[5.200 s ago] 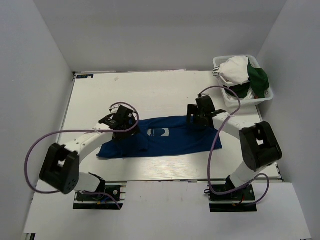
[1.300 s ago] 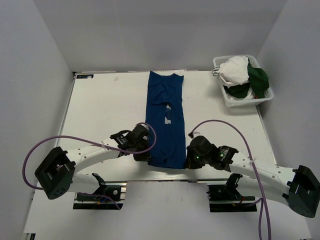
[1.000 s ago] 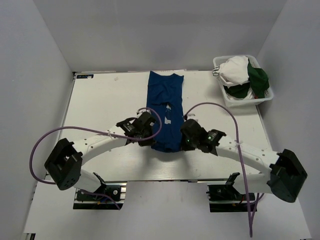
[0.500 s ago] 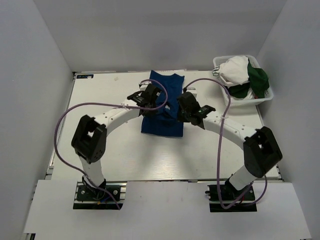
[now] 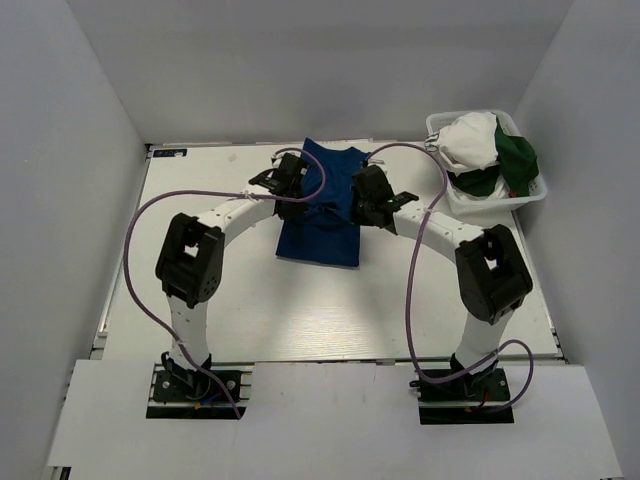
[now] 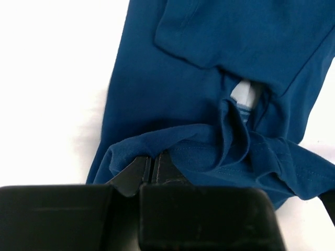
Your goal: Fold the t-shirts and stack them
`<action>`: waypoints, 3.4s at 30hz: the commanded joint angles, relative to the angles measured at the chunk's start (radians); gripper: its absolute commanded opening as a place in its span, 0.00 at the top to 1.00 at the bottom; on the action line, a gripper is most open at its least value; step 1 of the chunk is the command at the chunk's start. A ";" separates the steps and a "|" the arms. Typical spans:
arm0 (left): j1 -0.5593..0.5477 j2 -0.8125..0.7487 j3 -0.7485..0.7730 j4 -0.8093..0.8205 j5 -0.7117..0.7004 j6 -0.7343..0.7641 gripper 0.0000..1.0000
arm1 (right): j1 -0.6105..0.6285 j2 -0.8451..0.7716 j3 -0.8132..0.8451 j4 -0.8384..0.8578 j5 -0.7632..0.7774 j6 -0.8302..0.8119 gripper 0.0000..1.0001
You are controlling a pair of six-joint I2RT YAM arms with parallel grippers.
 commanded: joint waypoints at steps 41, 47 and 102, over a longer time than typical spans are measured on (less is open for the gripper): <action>0.081 -0.892 -0.759 -0.020 -0.105 -0.170 0.00 | 0.095 0.346 0.387 -0.058 -0.083 -0.366 0.10; 0.081 -0.883 -0.750 -0.040 -0.123 -0.170 0.00 | 0.048 0.535 0.672 -0.070 0.065 -0.378 0.10; 0.081 -0.603 -0.678 0.174 0.028 -0.012 0.00 | -0.017 0.290 0.435 -0.009 -0.065 -0.358 0.10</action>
